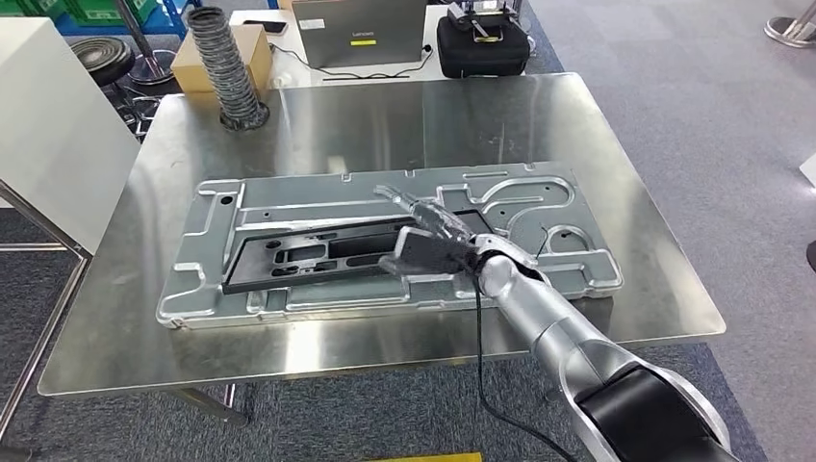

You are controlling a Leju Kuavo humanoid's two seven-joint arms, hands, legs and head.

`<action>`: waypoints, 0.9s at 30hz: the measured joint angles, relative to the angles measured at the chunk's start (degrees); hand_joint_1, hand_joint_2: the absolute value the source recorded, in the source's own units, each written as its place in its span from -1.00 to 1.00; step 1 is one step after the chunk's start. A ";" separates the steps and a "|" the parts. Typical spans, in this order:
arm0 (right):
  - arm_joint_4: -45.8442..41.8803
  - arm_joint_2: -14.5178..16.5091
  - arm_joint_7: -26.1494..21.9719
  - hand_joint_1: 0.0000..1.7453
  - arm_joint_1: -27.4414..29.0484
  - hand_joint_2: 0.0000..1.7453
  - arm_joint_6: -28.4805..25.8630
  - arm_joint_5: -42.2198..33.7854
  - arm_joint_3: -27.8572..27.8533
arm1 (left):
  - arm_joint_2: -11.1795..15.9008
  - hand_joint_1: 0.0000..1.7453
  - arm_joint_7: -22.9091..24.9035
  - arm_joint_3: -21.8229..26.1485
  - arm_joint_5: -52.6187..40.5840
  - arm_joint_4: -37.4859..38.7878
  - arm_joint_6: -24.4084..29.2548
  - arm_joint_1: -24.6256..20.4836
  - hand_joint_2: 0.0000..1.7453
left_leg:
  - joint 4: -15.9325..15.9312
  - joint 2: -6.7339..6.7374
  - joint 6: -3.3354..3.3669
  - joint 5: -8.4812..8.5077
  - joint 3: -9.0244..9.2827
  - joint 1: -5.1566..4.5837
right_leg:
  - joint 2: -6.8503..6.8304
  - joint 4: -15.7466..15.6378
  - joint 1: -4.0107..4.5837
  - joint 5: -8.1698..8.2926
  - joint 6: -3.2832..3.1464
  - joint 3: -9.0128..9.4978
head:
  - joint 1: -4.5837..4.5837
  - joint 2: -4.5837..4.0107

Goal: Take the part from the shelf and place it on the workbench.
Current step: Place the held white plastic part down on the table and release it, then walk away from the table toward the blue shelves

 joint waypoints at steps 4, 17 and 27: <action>-14.18 0.15 -5.35 -1.00 3.95 -1.00 13.13 -23.41 -9.52 | -0.11 -1.00 -0.82 0.07 0.77 0.00 -0.14 0.25 -1.00 | 5.65 -0.12 -1.17 -3.65 -2.44 0.21 | -0.39 -0.91 -0.53 0.35 -1.12 0.54 | -0.16 0.00; -42.87 -0.20 -6.39 -1.00 12.69 -1.00 17.71 -40.71 -21.45 | -0.45 -1.00 -2.83 1.25 2.23 0.00 -0.80 0.75 -1.00 | 0.42 -0.35 0.25 -0.48 0.19 0.60 | -0.05 0.61 -0.47 -1.39 1.10 0.60 | -0.22 0.01; -67.32 -0.56 -6.40 -1.00 28.65 -1.00 -8.26 -27.11 -33.90 | -0.88 -1.00 -3.31 2.91 4.21 0.00 0.12 1.09 -1.00 | 0.25 -0.56 1.14 0.29 -0.31 0.22 | -0.15 4.48 -0.37 -3.72 0.99 0.42 | -0.11 0.01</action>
